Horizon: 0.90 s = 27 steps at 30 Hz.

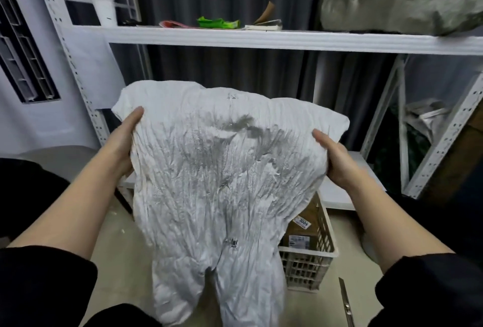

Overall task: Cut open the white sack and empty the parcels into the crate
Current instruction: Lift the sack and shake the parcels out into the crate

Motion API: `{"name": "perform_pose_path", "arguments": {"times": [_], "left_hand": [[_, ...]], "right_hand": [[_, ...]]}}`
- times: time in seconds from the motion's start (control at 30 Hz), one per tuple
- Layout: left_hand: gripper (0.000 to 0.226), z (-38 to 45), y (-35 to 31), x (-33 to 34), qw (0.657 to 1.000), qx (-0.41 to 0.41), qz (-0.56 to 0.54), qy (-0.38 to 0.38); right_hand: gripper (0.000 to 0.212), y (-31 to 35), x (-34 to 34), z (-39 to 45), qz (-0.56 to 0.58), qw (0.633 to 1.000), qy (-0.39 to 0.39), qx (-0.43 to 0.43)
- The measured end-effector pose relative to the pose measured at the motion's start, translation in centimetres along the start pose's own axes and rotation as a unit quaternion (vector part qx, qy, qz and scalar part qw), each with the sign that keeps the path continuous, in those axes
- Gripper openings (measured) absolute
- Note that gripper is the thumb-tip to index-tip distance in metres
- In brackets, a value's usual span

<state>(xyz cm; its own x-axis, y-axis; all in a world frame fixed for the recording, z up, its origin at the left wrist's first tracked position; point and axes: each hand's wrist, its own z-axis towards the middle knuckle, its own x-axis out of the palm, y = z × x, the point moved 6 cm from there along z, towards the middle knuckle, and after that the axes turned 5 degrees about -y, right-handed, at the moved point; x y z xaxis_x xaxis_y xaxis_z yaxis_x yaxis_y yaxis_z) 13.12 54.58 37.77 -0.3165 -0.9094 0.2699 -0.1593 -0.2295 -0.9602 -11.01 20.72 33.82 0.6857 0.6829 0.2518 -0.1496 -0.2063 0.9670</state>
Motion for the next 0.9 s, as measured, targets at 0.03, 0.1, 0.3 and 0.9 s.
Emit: {"name": "perform_pose_path", "arguments": {"times": [0.03,0.1,0.3,0.9], "left_hand": [[0.035,-0.3,-0.1,0.1,1.000,0.006,-0.018,-0.003],[0.041,-0.6,-0.4,0.2,0.998,0.022,-0.054,-0.012],[0.039,-0.7,-2.4,-2.6,0.979,0.099,-0.121,-0.130],[0.022,-1.5,-1.3,-4.1,0.959,-0.147,0.240,-0.038]], "right_hand": [[0.041,0.5,-0.5,-0.1,-0.006,1.000,-0.020,-0.008],[0.040,1.6,-1.3,-0.2,-0.009,0.998,-0.054,-0.021],[0.034,5.7,-4.1,-0.5,0.075,0.974,-0.187,-0.104],[0.024,4.8,-7.5,-0.9,-0.162,0.962,-0.183,0.117]]}}
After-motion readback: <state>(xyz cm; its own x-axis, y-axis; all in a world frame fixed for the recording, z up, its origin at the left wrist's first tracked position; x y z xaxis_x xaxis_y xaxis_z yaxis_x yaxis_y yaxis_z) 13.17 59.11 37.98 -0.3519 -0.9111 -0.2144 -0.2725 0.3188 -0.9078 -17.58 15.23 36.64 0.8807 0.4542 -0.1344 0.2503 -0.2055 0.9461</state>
